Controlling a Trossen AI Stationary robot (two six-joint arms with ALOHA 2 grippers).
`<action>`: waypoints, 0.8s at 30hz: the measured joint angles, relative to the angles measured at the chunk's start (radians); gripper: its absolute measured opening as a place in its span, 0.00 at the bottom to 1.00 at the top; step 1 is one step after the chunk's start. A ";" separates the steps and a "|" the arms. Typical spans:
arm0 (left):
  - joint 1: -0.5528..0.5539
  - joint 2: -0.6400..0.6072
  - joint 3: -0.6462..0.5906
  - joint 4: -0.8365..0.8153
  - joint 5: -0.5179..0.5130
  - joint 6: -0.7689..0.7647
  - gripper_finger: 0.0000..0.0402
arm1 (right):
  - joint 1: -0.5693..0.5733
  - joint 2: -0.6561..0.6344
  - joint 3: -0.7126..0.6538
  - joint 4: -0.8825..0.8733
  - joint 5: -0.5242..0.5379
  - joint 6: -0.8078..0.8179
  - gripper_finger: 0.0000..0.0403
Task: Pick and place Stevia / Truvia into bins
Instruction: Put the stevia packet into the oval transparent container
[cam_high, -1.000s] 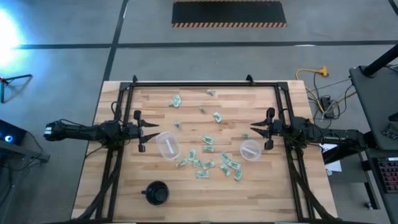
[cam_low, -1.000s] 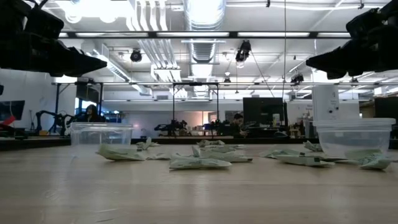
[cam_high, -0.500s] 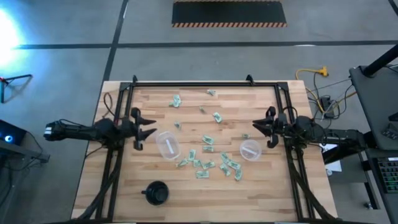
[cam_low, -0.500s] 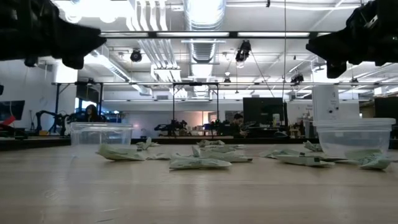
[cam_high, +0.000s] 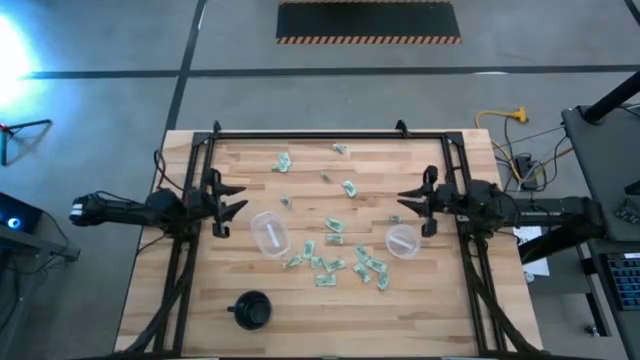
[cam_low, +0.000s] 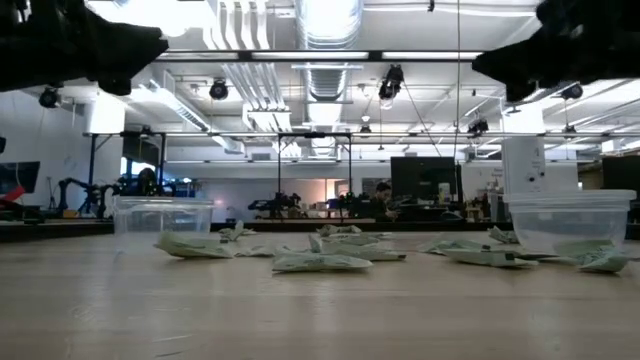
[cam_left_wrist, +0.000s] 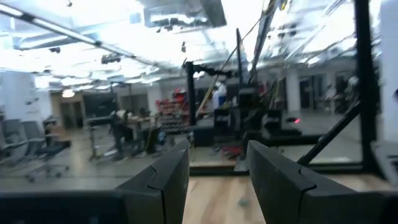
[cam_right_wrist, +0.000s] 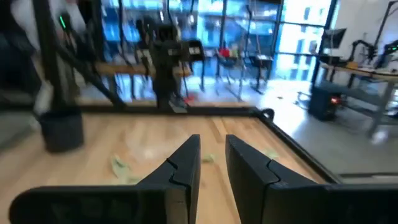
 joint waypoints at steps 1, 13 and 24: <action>0.000 0.014 0.000 -0.005 -0.017 0.009 0.36 | 0.000 0.049 0.027 -0.008 0.003 -0.020 0.17; 0.000 0.168 0.004 0.012 -0.181 0.051 0.36 | 0.000 0.464 0.390 -0.720 0.305 0.021 0.25; 0.002 0.202 0.051 0.104 -0.300 0.286 0.36 | 0.000 0.431 0.541 -0.837 0.332 -0.002 0.42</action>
